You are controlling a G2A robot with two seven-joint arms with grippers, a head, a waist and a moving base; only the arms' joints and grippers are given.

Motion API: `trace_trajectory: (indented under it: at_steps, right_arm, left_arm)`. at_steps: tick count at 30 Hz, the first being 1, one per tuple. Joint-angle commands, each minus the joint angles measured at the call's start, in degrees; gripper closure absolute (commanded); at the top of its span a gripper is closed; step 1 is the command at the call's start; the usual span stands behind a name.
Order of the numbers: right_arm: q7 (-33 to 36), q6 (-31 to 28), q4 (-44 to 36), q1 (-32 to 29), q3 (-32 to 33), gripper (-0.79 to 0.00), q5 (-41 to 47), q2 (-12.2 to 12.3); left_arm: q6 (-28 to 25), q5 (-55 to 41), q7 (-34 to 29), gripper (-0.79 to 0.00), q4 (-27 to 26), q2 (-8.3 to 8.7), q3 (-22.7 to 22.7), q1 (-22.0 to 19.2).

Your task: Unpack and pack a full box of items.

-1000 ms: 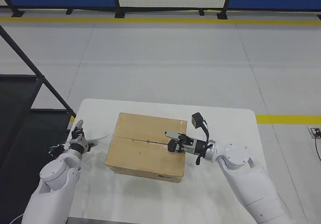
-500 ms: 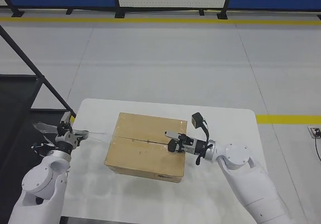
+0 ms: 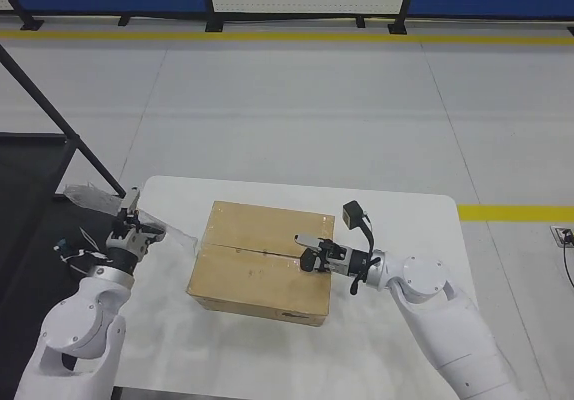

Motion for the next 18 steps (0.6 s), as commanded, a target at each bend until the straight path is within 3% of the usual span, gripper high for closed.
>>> trace_trajectory:
  at_steps: [1, 18]
  right_arm:
    - [0.0, 0.0, 0.0, 0.0, 0.0, -0.785, 0.0, 0.0]
    - [0.0, 0.0, 0.0, 0.0, 0.0, -0.785, 0.0, 0.0]
  left_arm:
    - [-0.1, 0.6, -0.4, -0.785, -0.4, -0.03, 0.4, -0.1]
    - [-2.6, 8.3, -7.4, -0.785, -4.7, 0.27, 2.3, 0.2]
